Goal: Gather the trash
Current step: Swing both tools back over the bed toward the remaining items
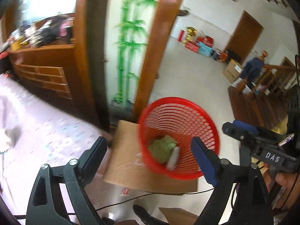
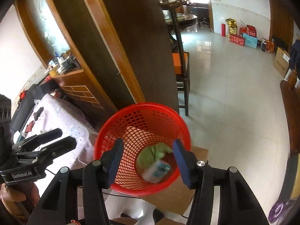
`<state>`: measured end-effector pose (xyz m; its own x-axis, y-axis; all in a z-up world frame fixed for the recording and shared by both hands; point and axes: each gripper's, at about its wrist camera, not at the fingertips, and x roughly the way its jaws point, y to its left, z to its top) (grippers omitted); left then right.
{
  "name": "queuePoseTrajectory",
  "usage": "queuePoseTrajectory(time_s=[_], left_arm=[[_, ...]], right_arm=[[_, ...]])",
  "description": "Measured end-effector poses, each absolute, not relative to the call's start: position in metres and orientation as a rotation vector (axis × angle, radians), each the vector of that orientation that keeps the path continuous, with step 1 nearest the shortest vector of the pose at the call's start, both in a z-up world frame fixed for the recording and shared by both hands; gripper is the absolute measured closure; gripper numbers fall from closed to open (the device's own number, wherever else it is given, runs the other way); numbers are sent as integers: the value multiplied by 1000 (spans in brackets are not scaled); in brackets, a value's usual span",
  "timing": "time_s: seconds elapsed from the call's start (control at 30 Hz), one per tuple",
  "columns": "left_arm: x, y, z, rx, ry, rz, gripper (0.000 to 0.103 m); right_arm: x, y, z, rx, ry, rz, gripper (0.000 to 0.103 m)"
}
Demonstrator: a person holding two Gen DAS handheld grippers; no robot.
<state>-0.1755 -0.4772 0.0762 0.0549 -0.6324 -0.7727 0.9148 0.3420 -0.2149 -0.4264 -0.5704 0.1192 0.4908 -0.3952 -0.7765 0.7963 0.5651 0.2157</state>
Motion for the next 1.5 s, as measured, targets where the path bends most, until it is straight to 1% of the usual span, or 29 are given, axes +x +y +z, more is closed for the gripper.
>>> queuePoseTrajectory(time_s=[0.03,0.1,0.17,0.3,0.47,0.7,1.23,1.5], left_arm=[[-169,-468,76,368,919,-1190,12],[-155,-446,77,344,914,-1122,12],[-141,-425,77,320,911,-1057,12],[-113,-379,78,282,910,-936,11],[-85,-327,74,230,936,-805,11],[-60,-260,71,155,954,-652,11],[-15,-101,55,49,989,-334,11],[20,-42,50,44,992,-229,11]], right_arm=[[-421,-568,120,609,743,-768,40],[-407,-562,121,590,747,-738,33],[-390,-553,121,564,752,-697,28],[-350,-536,119,519,769,-605,22],[-297,-511,116,473,793,-488,21],[-245,-477,105,418,833,-370,16],[-159,-393,89,309,894,-160,16],[-117,-358,81,279,918,-102,16]])
